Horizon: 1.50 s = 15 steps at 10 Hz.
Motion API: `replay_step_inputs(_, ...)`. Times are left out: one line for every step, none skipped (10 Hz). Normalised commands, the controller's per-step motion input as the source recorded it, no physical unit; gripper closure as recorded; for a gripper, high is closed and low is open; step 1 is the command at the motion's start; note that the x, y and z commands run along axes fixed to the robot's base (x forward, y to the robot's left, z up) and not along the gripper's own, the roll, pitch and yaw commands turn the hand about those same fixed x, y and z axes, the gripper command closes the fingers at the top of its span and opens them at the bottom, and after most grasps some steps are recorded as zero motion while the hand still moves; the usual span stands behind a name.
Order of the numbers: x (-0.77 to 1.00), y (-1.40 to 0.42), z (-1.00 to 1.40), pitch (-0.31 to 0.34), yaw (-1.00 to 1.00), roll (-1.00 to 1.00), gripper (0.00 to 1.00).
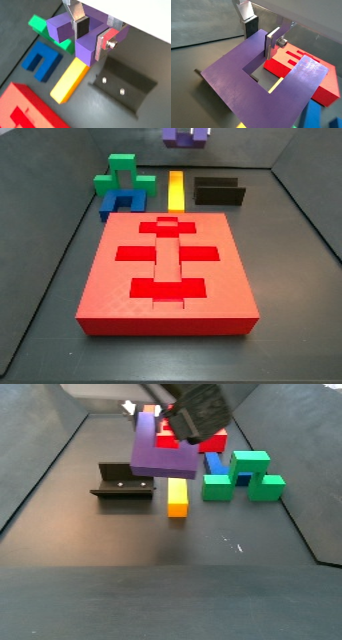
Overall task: Pick up the purple object. Move up. Place the purple object on the fixture. Regrasp the purple object. Move to above the board. Insert the purple object.
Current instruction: Place the purple object on the fixture.
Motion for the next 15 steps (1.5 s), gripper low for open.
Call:
replay_step_inputs(1.00,-0.43,-0.30,0.009,0.00,-0.12,1.00)
replay_step_inputs(1.00,-0.39,-0.31,0.009,0.00,-0.11,1.00)
replay_step_inputs(1.00,-0.33,-0.26,0.006,0.00,-0.09,1.00)
replay_step_inputs(1.00,-0.29,-0.17,0.051,0.00,-0.10,1.00)
replay_step_inputs(0.97,-0.23,0.00,0.309,0.00,0.00,1.00)
replay_step_inputs(0.01,-0.04,0.00,0.000,0.00,0.00,1.00)
replay_step_inputs(0.19,-0.09,-0.22,-0.134,-0.03,0.00,1.00)
replay_step_inputs(0.73,0.11,-0.16,0.091,-0.29,-0.77,1.00)
replay_step_inputs(0.79,0.03,-0.18,0.009,-0.25,-0.89,1.00)
replay_step_inputs(0.79,0.02,-0.17,0.006,-0.24,-0.91,1.00)
replay_step_inputs(0.76,0.02,-0.15,0.043,-0.24,-0.91,1.00)
replay_step_inputs(0.73,0.07,-0.02,0.249,-0.14,-0.77,1.00)
replay_step_inputs(0.81,0.00,-0.07,0.669,0.00,-0.21,1.00)
replay_step_inputs(0.78,0.00,-0.07,0.774,0.00,-0.11,1.00)
replay_step_inputs(0.67,0.13,0.00,0.911,0.00,-0.01,1.00)
